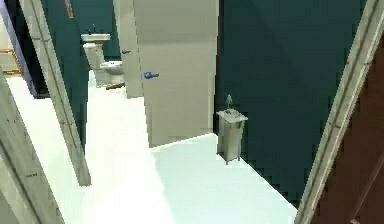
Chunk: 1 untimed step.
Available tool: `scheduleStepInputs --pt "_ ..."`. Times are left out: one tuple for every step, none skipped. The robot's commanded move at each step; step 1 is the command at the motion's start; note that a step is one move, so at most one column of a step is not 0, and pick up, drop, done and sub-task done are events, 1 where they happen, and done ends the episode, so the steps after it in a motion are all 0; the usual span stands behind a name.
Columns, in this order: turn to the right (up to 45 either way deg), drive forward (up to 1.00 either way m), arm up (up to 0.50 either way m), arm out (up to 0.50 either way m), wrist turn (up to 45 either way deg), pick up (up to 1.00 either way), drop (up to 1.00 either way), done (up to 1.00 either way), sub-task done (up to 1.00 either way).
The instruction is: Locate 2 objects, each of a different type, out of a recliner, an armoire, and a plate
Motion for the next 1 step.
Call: scheduleStepInputs --pt "0.0 0.3 0.0 0.0 0.0 0.0 0.0 0.0 0.0"
